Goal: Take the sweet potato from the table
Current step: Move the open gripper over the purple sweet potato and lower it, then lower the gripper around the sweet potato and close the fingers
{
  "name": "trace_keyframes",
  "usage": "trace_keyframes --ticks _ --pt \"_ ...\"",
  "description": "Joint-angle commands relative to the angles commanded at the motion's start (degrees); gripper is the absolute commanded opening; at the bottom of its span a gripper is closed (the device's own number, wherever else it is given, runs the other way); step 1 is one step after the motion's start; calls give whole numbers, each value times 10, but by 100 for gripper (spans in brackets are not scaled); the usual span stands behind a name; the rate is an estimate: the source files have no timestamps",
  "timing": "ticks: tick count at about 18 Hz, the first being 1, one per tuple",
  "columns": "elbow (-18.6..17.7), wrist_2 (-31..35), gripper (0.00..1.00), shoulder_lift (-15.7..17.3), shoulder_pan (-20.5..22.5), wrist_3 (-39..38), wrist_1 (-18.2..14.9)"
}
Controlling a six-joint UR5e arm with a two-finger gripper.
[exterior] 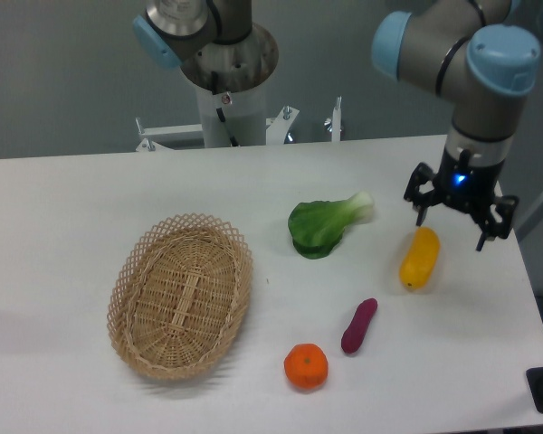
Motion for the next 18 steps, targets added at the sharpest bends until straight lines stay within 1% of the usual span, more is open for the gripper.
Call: trace_keyframes --ticks 1,3,5,7,8,10,14,16,18 --pt "0 1 100 -9 -10 -23 10" --pt "-3 4 100 -27 -34 -80 45" --pt "-11 5 100 -46 -47 -123 81" --pt "-15 5 100 -63 -57 -137 109" --pt "-15 5 100 -70 -62 -137 118" --pt "-18 8 100 -89 -72 -137 120" --pt "-20 47 100 -114 -98 -133 120" --pt "-23 68 100 -121 -103 -132 125" --pt "-46 73 100 -122 -105 -126 146"
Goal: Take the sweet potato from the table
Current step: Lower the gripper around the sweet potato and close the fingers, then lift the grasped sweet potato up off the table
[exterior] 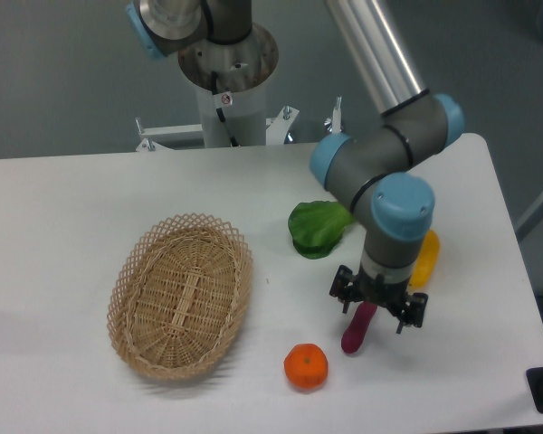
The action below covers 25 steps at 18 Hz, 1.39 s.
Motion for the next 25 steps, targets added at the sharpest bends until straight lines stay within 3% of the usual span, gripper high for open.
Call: trace_keyframes --ticks 3,10,11,14,15,17,22,25 --pt "-32 2 100 3 0 25 47" --pt "-34 4 99 -5 0 25 61" --pt "-34 4 90 -5 0 26 62" --pt "-30 4 36 -4 0 28 60" --pt "-30 4 27 -4 0 33 60" --pt "-31 4 21 -3 1 43 60" --pt "-25 2 21 7 2 56 61" --pt "-7 -5 21 34 5 62 50"
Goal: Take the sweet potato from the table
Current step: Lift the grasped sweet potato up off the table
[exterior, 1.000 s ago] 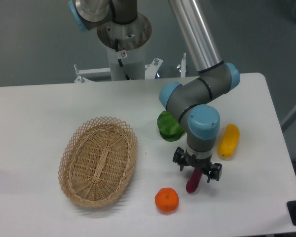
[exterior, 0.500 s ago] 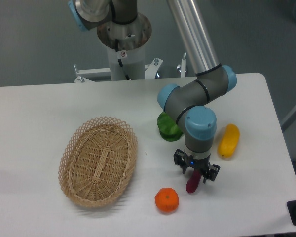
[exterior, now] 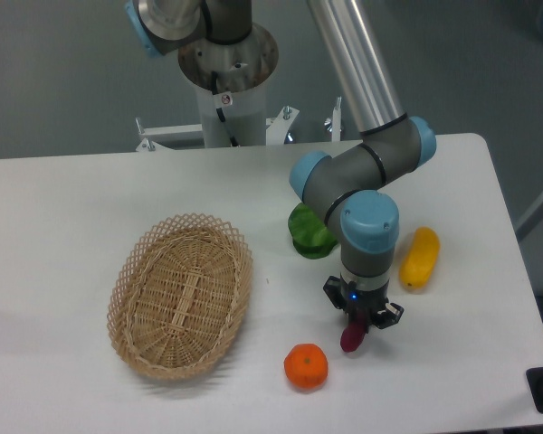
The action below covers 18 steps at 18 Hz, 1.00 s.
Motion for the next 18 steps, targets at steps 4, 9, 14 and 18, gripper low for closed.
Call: trace_keyframes --ticks 4,9,14,18 --pt "12 -11 22 47 4 9 -3" --pt "15 -25 23 95 37 10 -18" --pt "21 -26 23 130 74 72 -88" --pt "49 -26 23 142 96 131 -176"
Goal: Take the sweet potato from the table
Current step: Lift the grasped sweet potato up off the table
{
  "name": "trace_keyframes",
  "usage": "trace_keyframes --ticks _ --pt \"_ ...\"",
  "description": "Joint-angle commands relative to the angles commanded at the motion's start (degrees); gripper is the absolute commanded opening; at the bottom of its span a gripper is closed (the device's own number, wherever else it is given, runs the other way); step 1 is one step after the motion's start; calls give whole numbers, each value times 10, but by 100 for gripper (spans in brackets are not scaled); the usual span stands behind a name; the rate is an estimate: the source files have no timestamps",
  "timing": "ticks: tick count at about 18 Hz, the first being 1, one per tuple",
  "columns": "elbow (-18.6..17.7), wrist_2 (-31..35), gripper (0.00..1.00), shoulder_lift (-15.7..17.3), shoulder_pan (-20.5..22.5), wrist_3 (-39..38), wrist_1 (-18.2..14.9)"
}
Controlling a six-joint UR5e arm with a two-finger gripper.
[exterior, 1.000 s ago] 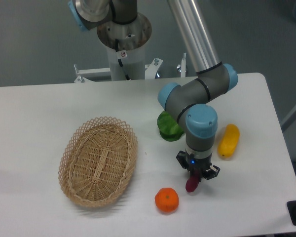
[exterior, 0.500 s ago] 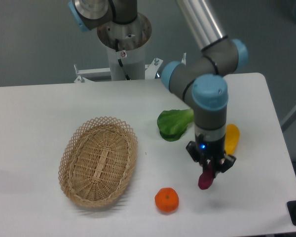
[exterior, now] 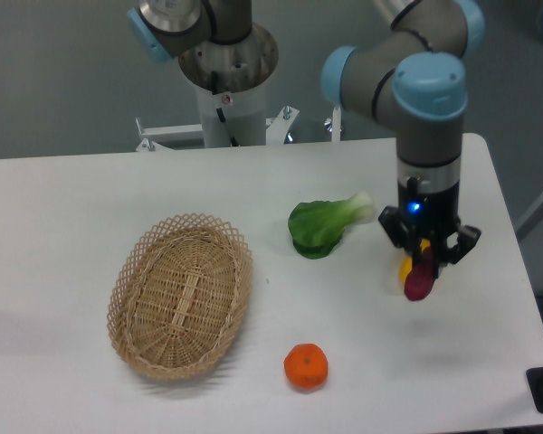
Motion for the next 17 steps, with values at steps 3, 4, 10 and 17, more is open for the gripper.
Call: trace_keyframes --ticks 3,4,10,17 --pt "16 -1 23 2 11 42 -34" --pt "17 0 23 3 12 49 -36" --pt "21 -2 23 3 20 69 -37" --pt "24 -17 23 3 20 68 -37"
